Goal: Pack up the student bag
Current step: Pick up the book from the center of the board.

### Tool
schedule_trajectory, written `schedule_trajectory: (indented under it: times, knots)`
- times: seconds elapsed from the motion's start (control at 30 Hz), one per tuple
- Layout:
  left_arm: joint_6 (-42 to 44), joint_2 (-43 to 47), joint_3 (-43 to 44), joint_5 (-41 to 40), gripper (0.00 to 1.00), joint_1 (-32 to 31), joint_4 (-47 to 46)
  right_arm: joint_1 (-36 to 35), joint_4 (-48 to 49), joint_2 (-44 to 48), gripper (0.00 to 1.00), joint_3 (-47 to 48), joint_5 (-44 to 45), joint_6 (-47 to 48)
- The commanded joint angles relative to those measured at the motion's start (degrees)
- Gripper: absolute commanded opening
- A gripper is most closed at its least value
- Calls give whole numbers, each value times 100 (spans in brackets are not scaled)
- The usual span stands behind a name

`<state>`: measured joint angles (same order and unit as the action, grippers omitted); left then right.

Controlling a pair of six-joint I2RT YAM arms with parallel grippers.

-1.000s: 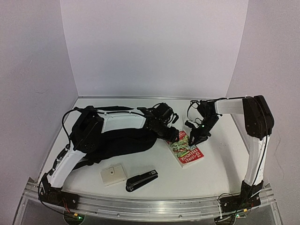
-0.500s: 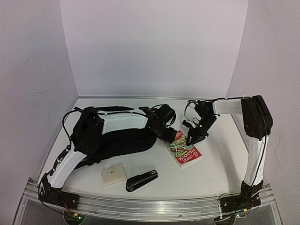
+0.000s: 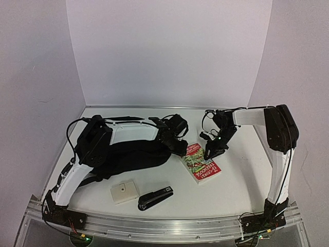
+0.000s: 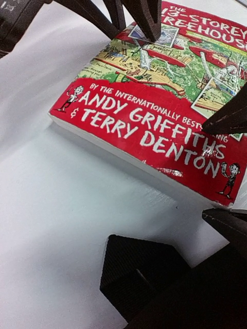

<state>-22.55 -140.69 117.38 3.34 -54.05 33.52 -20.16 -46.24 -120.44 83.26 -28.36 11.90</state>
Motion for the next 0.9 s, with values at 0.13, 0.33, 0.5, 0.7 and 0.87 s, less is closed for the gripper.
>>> schedule_trajectory:
  times: [0.13,0.33,0.5,0.7,0.87]
  knots:
    - [-110,1169,-766,367,37,-96,-1130,-289,463,-576,31,-148,591,-100]
    - [-137,1264,-1003,723,28,-94,-1451,-291,475,-584,31,-121,543,-108]
    - [-311,858,-712,1102,27,-32,-1309,-287,477,-546,31,-115,478,-101]
    - [-609,519,-568,1236,28,146,-1023,-290,467,-483,32,-150,475,-54]
    - [-880,471,-633,1069,33,302,-678,-293,467,-471,32,-144,480,-48]
